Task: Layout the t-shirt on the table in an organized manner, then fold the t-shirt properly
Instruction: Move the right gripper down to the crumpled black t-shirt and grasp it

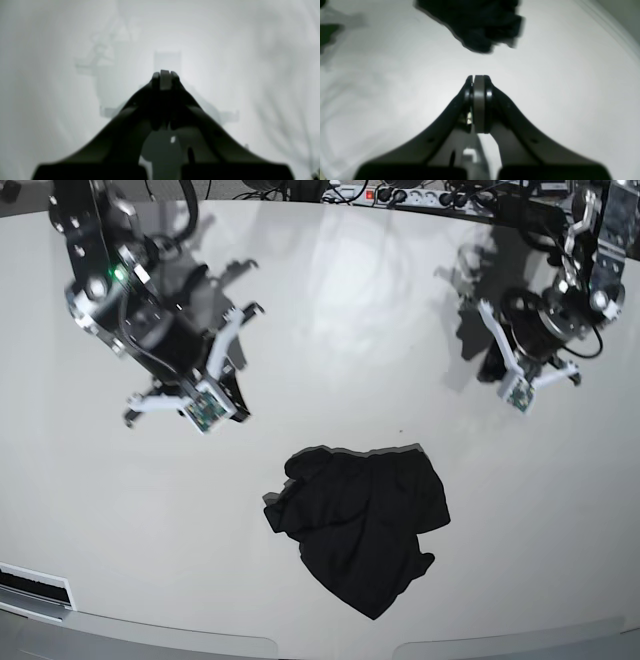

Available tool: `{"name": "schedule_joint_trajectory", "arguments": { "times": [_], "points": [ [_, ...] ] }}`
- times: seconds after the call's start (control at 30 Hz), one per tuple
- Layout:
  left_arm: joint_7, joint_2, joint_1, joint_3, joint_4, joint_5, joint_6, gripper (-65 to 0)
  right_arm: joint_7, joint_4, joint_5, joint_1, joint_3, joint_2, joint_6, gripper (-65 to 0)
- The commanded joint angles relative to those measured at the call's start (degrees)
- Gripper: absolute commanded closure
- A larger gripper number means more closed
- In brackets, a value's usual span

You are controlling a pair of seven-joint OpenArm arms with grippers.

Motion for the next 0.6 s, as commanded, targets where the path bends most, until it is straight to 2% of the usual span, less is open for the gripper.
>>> {"name": "schedule_joint_trajectory", "arguments": {
  "times": [0.0,0.13,0.23,0.33,0.4,0.47,0.57],
  "points": [
    [-1.1,-0.6,-2.1,-0.4,-0.6,-1.2,-0.6,0.0,1.6,-2.0,0.4,3.4,0.1,-1.5,0.6,-0.5],
    [-1.1,-0.5,-9.8,-0.3,-7.1,-4.7,-4.1,0.0,1.6,-16.7,0.4,14.1,0.1,-6.7,1.8,-18.8],
    [-1.1,-0.3,-15.2,0.2,-12.6,-5.9,-5.6,0.0,1.1,-27.3,0.4,21.0,0.1,-8.7,1.2,-27.1],
    [-1.0,-0.2,-19.3,0.2,-18.4,-7.5,-7.8,0.0,0.3,-37.7,0.5,26.4,0.1,-9.9,-0.6,-32.1],
    [-1.0,-0.2,-21.7,0.2,-22.2,-9.4,-9.6,0.0,0.6,-44.6,3.1,29.5,0.1,-10.1,-1.7,-32.6],
    [-1.0,-0.1,-23.6,0.2,-25.6,-11.1,-11.1,0.0,2.1,-50.5,6.4,32.1,0.2,-10.1,-1.6,-32.6],
    [-1.0,-0.1,-25.2,0.2,-28.8,-12.6,-12.9,0.0,3.6,-56.3,9.5,34.8,0.2,-10.1,1.0,-32.6]
  ]
}}
